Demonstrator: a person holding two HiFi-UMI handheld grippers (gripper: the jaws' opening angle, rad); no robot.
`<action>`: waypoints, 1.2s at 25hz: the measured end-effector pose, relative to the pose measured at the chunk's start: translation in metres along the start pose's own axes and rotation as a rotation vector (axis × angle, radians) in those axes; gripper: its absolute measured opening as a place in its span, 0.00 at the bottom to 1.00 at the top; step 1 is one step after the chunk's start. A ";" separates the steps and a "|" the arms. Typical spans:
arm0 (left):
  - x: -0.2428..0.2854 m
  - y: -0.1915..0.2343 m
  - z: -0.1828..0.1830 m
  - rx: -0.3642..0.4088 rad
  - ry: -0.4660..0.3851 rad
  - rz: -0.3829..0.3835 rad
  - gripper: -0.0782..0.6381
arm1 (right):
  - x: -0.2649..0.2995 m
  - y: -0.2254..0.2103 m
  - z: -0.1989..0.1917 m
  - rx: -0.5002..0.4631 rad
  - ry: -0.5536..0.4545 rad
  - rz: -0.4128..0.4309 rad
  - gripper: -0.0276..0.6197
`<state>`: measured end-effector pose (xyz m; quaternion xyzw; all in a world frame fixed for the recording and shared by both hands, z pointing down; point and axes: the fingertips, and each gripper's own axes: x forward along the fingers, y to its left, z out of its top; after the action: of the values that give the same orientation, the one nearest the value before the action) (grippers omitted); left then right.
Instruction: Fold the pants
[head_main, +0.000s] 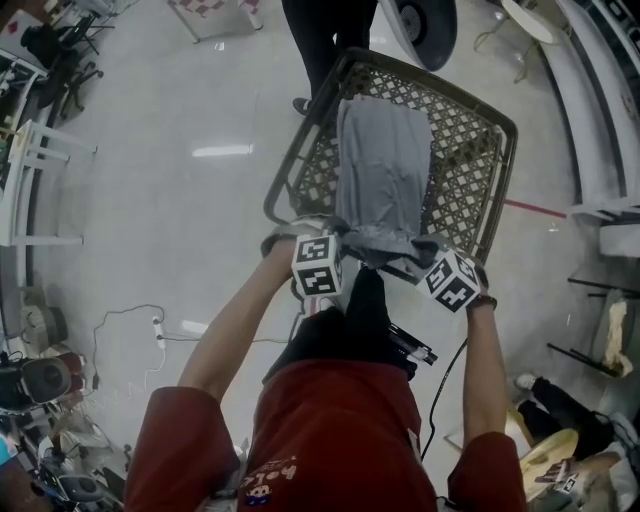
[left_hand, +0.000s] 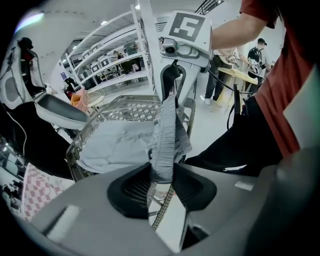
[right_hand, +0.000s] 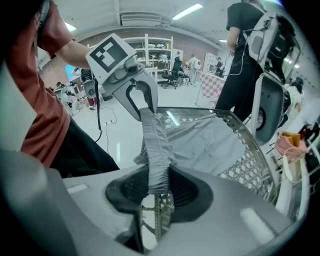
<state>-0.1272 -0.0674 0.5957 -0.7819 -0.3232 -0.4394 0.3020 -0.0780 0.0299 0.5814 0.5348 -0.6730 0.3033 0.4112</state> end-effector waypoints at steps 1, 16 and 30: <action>0.000 0.004 0.002 -0.001 -0.001 0.003 0.29 | -0.003 -0.005 0.002 0.002 -0.007 -0.004 0.22; 0.005 0.118 0.018 -0.049 0.005 0.059 0.29 | -0.012 -0.124 0.046 0.029 -0.096 -0.032 0.22; 0.039 0.248 0.026 -0.125 0.064 0.108 0.29 | 0.014 -0.253 0.070 0.067 -0.165 -0.025 0.22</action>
<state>0.0924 -0.1898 0.5721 -0.8010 -0.2426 -0.4666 0.2860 0.1505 -0.0978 0.5526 0.5800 -0.6873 0.2753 0.3398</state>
